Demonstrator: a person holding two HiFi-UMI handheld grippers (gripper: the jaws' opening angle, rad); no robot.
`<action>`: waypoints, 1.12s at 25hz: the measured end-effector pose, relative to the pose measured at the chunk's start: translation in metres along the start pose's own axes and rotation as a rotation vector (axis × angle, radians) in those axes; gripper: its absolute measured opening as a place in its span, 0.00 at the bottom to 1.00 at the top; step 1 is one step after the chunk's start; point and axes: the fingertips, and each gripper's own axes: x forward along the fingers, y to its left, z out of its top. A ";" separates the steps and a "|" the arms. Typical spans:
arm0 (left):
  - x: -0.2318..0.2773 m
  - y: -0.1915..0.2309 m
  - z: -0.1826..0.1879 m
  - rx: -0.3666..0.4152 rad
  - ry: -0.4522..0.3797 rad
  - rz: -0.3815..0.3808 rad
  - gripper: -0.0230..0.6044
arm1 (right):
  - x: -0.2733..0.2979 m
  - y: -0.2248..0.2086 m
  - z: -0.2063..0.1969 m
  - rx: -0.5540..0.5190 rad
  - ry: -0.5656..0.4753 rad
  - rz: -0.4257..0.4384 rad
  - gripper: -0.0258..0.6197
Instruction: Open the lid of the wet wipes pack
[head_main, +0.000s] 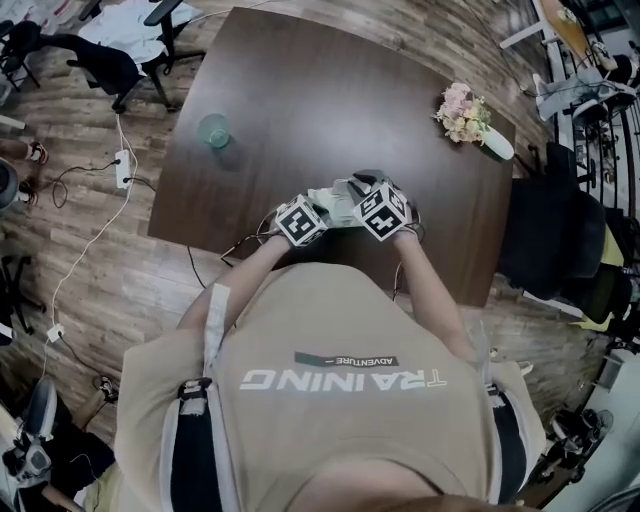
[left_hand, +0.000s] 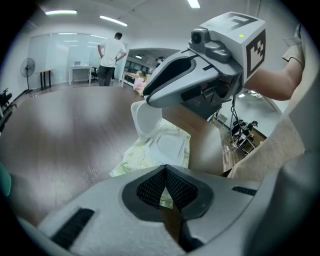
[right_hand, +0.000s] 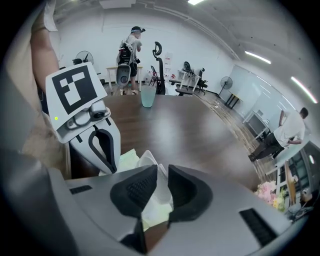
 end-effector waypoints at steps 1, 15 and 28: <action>0.000 0.001 0.000 -0.006 -0.005 -0.006 0.05 | 0.003 -0.001 0.002 -0.001 0.002 0.001 0.12; 0.002 0.003 -0.001 -0.033 0.035 -0.044 0.05 | 0.039 -0.012 0.000 -0.020 0.093 0.225 0.12; 0.007 0.004 -0.002 -0.007 0.129 -0.034 0.05 | 0.069 -0.012 -0.015 0.060 0.103 0.348 0.13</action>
